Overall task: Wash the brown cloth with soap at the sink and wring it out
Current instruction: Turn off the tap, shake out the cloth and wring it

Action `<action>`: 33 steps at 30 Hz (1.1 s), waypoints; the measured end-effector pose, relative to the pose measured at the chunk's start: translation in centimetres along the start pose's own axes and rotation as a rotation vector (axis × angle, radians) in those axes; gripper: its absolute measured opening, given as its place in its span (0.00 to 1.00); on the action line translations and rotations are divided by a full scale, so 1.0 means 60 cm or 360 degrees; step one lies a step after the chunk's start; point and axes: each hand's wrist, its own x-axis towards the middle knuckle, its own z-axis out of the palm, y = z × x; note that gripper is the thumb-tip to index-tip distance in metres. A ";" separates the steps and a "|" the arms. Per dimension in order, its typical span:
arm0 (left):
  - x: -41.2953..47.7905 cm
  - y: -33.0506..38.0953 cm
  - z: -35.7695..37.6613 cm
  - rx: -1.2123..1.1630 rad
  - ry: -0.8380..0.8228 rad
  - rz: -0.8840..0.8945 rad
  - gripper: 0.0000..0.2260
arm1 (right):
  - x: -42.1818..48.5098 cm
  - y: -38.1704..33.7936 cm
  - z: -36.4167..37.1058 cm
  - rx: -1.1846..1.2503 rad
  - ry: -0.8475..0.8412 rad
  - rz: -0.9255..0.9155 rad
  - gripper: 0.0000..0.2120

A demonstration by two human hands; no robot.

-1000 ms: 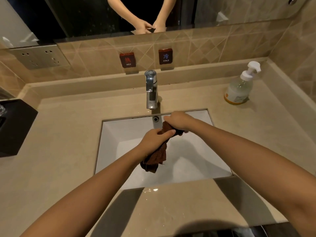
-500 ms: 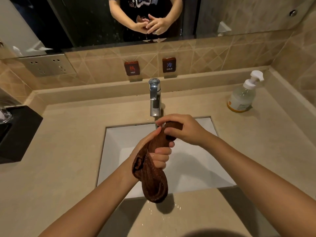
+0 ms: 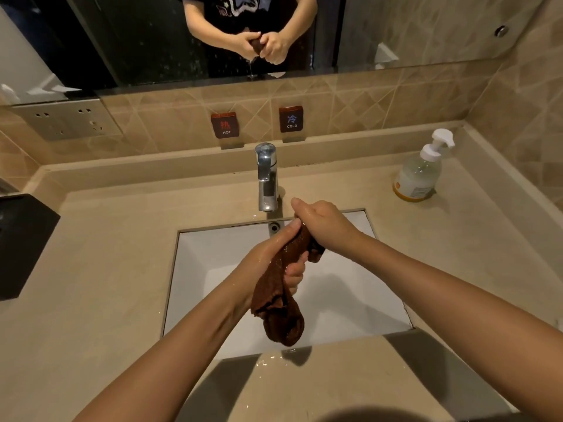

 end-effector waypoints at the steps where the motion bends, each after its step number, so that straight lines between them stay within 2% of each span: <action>1: 0.002 -0.004 0.002 0.0102 0.0061 0.0082 0.24 | 0.002 0.002 0.001 -0.0006 0.0008 0.0019 0.25; 4: 0.011 -0.012 0.007 0.0301 0.0205 0.0248 0.25 | 0.009 0.009 0.001 -0.0041 -0.0006 0.0081 0.22; 10: 0.031 -0.020 0.016 0.0489 0.0431 0.0342 0.26 | 0.024 0.020 0.001 -0.0047 -0.0085 0.0176 0.18; 14: 0.036 -0.019 0.013 0.0638 0.0513 0.0373 0.25 | 0.032 0.017 0.002 -0.0029 -0.0098 0.0237 0.19; 24: 0.038 -0.001 0.012 0.0732 0.0538 0.0630 0.24 | 0.039 -0.020 -0.016 -0.0117 -0.0093 0.0310 0.16; 29: 0.032 0.005 0.018 0.0859 0.0576 0.0733 0.25 | 0.028 -0.023 -0.018 0.0067 -0.0070 0.0358 0.15; 33: 0.034 0.004 0.022 0.0764 0.0576 0.0717 0.26 | 0.011 -0.033 -0.022 0.0241 -0.0064 0.0467 0.14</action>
